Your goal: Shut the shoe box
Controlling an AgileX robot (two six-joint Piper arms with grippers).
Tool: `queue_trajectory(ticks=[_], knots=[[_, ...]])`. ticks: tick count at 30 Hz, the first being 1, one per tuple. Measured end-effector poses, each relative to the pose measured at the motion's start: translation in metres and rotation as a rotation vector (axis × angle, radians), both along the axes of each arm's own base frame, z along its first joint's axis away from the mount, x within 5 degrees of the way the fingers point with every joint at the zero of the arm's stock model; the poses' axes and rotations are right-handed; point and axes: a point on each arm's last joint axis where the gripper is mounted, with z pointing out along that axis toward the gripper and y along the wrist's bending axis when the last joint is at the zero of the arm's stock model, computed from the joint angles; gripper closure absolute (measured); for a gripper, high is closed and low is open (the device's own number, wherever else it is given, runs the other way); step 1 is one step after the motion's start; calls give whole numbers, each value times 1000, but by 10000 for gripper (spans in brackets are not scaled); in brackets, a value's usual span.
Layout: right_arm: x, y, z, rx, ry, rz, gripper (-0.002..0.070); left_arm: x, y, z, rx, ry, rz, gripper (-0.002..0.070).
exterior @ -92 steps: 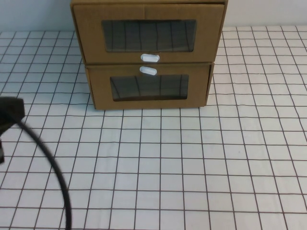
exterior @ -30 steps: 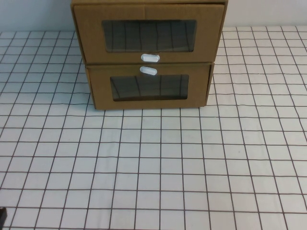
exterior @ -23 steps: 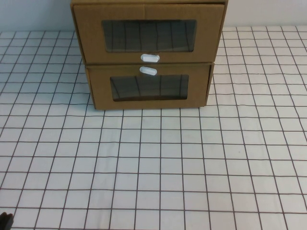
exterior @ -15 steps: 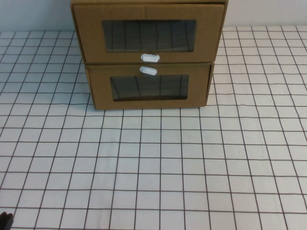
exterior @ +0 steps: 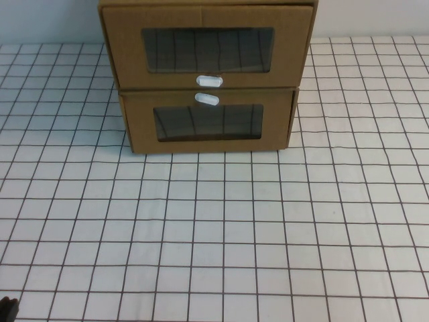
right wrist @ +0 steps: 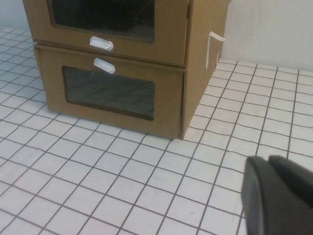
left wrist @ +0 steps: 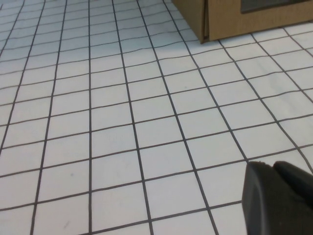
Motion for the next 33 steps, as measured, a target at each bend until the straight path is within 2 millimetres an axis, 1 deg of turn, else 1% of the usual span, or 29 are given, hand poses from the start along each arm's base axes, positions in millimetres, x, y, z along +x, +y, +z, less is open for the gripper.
queue_trajectory(ticks=[5,8,14,17,23,26,28,31,33], knots=[[-4,-11,3,21,-34,-94,690,0,0,0,0,0,0,680],[-8,-20,6,35,-65,-181,690,0,0,0,0,0,0,680],[-22,-36,11,67,-142,-344,689,0,0,0,0,0,0,680],[-24,-38,11,70,-155,-379,689,0,0,0,0,0,0,680],[-25,-39,10,69,-160,-387,690,0,0,0,-1,0,1,680],[-30,-40,3,73,-189,-393,690,0,0,0,-1,0,1,680],[-31,-39,-6,69,-214,-383,689,0,0,0,-4,1,1,680],[-30,-36,-28,27,-197,-351,689,0,0,0,-4,1,1,680],[-27,-32,-49,-14,-142,-312,690,0,0,0,-4,1,1,680]])
